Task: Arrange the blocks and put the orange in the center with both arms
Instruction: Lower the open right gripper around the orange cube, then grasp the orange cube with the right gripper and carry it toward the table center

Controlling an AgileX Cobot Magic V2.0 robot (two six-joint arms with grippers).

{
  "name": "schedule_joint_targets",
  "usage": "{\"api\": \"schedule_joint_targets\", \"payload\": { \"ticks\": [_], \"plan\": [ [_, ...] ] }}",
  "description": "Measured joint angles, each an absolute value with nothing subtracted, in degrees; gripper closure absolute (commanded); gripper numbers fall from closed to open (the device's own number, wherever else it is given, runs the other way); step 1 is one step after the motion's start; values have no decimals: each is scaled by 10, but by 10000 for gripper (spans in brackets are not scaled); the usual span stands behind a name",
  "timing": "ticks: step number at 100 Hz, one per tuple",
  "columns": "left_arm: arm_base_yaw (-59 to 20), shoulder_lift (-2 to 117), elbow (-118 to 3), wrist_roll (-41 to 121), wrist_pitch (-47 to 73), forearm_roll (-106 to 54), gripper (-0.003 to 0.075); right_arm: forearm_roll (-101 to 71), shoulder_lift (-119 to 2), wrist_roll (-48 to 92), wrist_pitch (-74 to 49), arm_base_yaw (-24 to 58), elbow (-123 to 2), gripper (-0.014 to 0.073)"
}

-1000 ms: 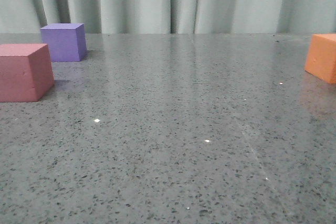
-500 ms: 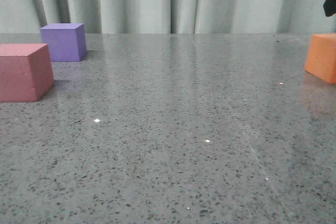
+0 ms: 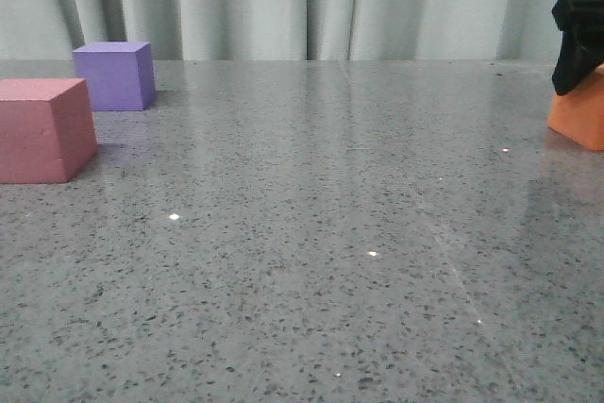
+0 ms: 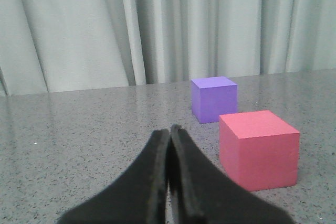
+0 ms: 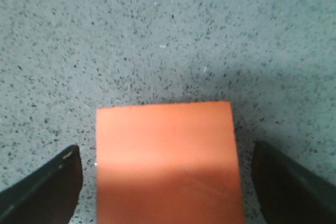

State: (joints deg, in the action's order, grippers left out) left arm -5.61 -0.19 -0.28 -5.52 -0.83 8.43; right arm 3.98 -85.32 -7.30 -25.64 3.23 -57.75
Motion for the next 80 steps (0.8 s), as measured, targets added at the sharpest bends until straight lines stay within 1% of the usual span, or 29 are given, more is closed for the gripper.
{"api": "schedule_joint_targets", "payload": {
  "ticks": [2,6,16,21,26,39,47,68,80],
  "plan": [
    [-56,-2,-3,-55,-8,84,731,40,-854,-72,-256,32,-578,-8],
    [-56,-2,-3,-55,-8,84,730,40,-861,-72,-256,32,-578,50],
    [-56,-2,-3,-55,-8,84,730,40,-866,-72,-256,32,-578,239],
    [-56,-2,-3,-55,-8,84,731,40,-866,-72,-256,32,-578,307],
    [-56,-2,-3,-55,-8,84,730,40,-866,-72,-256,32,-578,344],
    [-56,-2,-3,-55,-8,84,730,29,-866,-72,-283,37,-593,350],
    [-56,-2,-3,-55,-8,84,730,13,-866,-72,-308,55,-617,350],
    [-56,-2,-3,-55,-8,84,730,0,-867,-78,-351,156,-707,350],
    [-56,-2,-3,-55,-8,84,730,-4,-893,-124,-359,211,-756,352]
  ]
}}
